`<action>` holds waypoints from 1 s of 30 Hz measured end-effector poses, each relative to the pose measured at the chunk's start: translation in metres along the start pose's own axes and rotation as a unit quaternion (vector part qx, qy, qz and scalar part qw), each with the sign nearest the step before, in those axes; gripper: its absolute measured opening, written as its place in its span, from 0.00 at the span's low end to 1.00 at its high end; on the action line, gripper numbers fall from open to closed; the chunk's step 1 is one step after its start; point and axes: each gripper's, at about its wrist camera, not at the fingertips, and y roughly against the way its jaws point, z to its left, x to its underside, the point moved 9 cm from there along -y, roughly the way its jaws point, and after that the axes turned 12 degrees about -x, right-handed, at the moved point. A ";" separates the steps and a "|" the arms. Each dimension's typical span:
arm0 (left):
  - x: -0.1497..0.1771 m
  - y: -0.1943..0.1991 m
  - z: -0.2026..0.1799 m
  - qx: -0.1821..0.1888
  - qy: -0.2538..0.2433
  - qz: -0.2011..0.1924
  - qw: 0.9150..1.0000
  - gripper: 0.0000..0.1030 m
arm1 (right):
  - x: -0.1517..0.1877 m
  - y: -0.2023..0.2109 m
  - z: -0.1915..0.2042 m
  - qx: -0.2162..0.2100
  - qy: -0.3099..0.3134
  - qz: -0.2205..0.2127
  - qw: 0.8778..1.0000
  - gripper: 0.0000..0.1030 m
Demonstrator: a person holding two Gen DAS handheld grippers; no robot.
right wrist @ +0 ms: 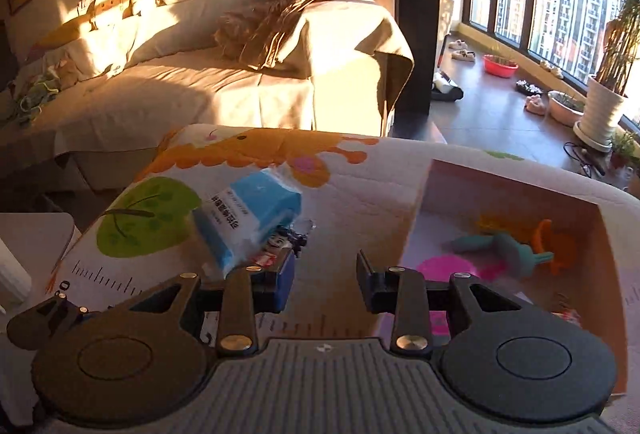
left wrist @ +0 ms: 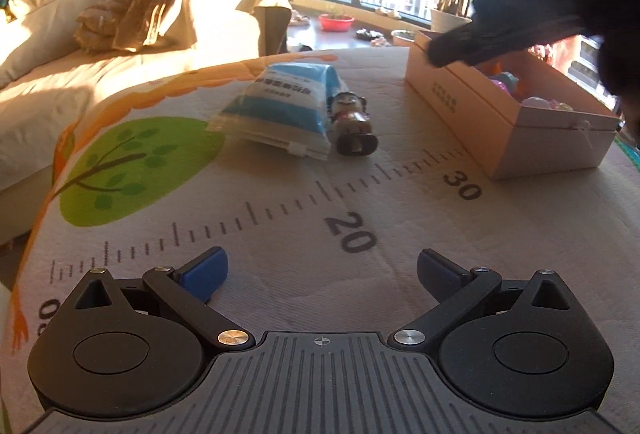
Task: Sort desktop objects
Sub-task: 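Grasp the boy-figure keychain beside the wipes pack with the right tool and lift it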
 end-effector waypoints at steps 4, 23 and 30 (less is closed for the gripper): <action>0.004 0.000 0.009 0.001 -0.007 -0.005 1.000 1.00 | -0.007 -0.051 0.021 -0.015 -0.014 0.040 0.999 0.37; -0.003 -0.007 0.022 -0.017 0.009 0.002 1.000 1.00 | 0.084 0.011 0.020 -0.028 0.009 0.085 0.996 0.33; -0.027 -0.013 0.012 -0.028 0.001 -0.016 0.999 1.00 | 0.126 0.063 -0.020 0.030 -0.003 0.062 0.998 0.33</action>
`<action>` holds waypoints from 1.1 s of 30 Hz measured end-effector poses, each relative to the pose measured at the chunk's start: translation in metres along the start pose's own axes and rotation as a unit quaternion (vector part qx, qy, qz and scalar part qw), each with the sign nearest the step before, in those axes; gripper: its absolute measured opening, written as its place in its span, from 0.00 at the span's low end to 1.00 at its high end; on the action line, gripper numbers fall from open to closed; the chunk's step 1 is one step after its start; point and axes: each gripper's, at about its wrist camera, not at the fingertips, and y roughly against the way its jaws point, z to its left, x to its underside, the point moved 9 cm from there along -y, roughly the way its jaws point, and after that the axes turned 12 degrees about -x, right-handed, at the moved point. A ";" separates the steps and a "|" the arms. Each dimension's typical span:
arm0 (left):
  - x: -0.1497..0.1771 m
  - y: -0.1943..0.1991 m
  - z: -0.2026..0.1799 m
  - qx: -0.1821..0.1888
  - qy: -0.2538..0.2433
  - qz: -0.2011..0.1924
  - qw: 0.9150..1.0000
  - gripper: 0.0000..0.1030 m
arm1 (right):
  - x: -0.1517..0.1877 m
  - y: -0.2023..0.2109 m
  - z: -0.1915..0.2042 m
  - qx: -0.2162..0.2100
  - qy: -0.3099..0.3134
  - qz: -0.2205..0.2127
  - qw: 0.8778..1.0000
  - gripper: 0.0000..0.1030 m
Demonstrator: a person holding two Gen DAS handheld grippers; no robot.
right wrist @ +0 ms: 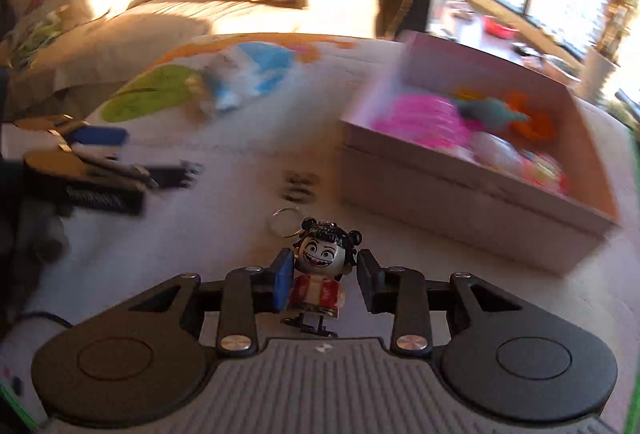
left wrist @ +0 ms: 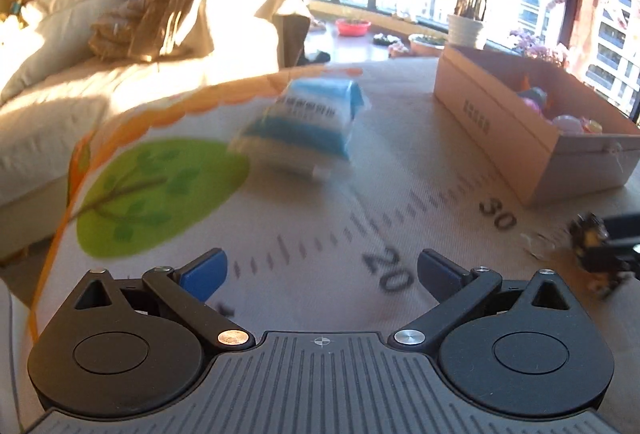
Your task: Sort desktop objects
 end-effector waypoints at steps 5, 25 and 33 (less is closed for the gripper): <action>-0.043 -0.009 -0.006 -0.026 -0.017 -0.060 0.998 1.00 | 0.019 0.018 -0.044 0.058 -0.038 -0.034 0.997 0.39; -0.042 -0.038 -0.012 -0.010 -0.023 -0.025 0.999 0.57 | -0.031 0.073 -0.142 0.138 -0.138 -0.175 0.965 0.51; 0.015 0.033 -0.032 0.066 -0.010 -0.024 0.997 0.61 | -0.046 0.023 -0.165 0.130 -0.161 -0.150 0.967 0.54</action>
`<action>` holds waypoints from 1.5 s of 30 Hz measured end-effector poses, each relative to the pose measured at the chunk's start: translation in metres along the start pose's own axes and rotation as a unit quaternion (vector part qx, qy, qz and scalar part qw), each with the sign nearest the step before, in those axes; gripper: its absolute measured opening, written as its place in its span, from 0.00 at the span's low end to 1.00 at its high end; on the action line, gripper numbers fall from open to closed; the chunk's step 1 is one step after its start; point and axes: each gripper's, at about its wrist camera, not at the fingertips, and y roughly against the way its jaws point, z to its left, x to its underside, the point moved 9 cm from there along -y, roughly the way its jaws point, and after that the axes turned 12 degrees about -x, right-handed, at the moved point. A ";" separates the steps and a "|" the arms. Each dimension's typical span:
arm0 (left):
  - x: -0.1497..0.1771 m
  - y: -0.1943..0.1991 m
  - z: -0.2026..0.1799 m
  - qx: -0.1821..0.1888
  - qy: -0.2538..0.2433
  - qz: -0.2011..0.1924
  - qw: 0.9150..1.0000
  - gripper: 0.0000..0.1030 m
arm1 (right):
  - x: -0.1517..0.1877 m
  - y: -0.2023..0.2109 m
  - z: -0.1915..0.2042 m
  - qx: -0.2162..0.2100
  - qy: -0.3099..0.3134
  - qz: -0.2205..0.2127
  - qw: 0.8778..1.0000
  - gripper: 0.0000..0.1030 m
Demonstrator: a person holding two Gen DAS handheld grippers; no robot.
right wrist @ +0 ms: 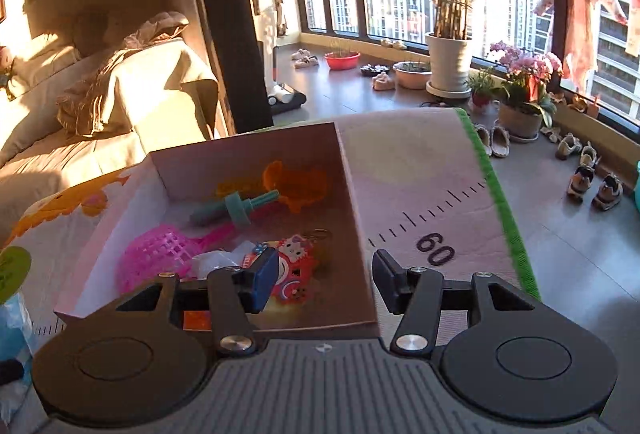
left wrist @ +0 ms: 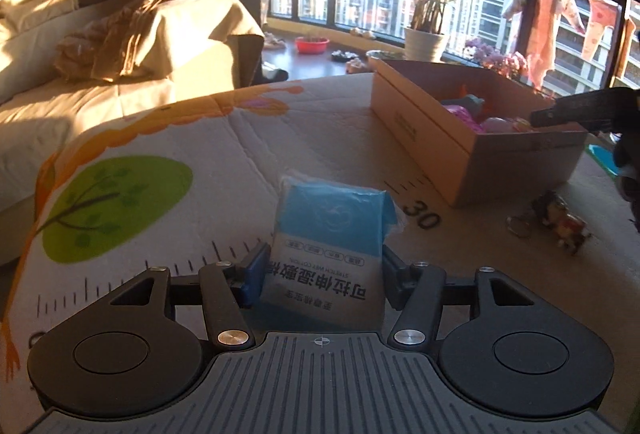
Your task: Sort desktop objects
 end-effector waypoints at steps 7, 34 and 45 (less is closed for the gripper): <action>0.013 -0.007 -0.001 -0.003 0.011 0.016 1.000 0.77 | 0.003 -0.009 0.044 -0.009 0.059 0.013 0.998 0.54; 0.018 -0.006 -0.004 -0.015 0.007 0.019 1.000 0.93 | 0.006 0.031 0.055 -0.083 0.071 -0.008 0.994 0.63; 0.020 -0.008 -0.006 -0.028 -0.003 0.024 0.999 0.96 | 0.093 0.040 0.100 -0.153 0.077 0.083 0.982 0.63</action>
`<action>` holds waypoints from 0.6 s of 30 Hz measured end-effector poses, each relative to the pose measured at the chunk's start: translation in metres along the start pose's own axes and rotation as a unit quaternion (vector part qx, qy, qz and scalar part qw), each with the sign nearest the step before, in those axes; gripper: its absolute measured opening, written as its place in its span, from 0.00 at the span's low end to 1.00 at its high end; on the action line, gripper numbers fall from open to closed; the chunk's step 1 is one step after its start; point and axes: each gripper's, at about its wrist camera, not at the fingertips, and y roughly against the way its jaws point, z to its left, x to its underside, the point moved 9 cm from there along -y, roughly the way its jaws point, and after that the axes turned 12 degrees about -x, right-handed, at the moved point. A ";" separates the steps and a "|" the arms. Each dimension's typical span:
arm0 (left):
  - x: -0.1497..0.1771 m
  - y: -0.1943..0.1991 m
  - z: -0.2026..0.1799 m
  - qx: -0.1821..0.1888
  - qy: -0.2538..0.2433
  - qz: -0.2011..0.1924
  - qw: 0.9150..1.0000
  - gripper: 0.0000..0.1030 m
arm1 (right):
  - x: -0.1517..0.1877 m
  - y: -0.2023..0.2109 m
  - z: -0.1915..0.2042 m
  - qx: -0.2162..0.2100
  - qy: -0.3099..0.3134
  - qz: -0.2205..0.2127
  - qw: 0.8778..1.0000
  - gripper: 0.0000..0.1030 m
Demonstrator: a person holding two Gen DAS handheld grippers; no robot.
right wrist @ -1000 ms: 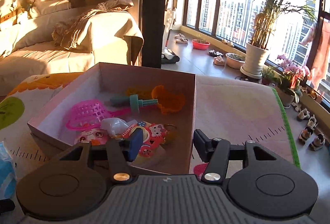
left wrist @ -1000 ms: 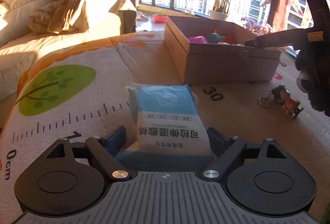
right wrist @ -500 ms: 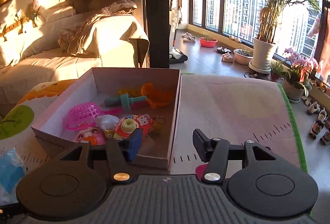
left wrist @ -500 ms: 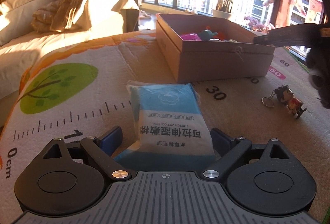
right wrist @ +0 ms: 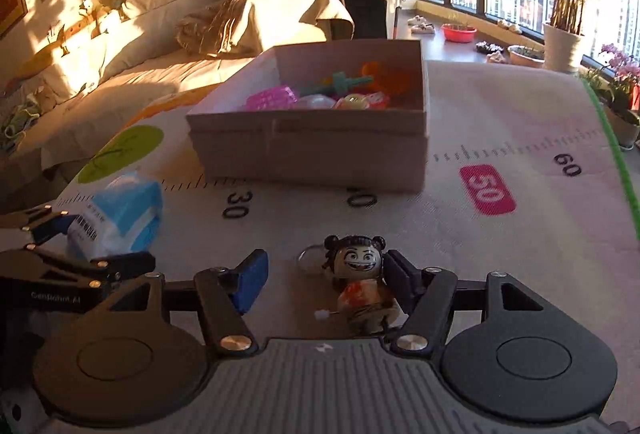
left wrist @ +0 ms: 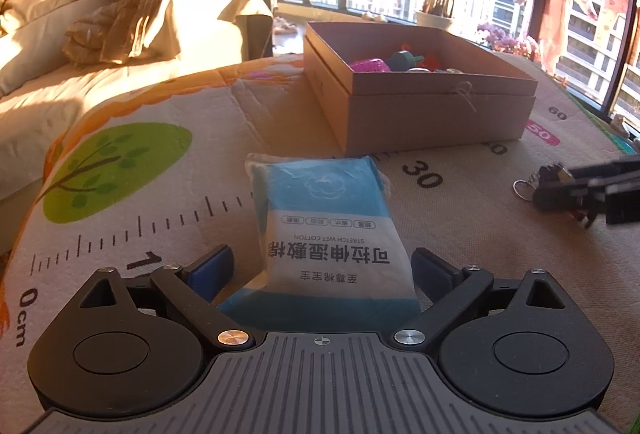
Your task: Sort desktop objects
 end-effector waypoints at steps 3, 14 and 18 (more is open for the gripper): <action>0.000 0.000 0.000 -0.001 0.000 0.000 1.000 0.97 | 0.011 -0.003 0.020 -0.030 0.006 0.011 0.999 0.63; 0.001 0.000 0.002 -0.004 0.002 0.002 1.000 0.98 | 0.018 -0.007 0.035 -0.004 0.063 -0.004 0.998 0.71; 0.001 0.000 0.003 -0.004 0.004 0.002 1.000 0.98 | 0.019 -0.008 0.035 -0.006 0.066 -0.004 0.998 0.75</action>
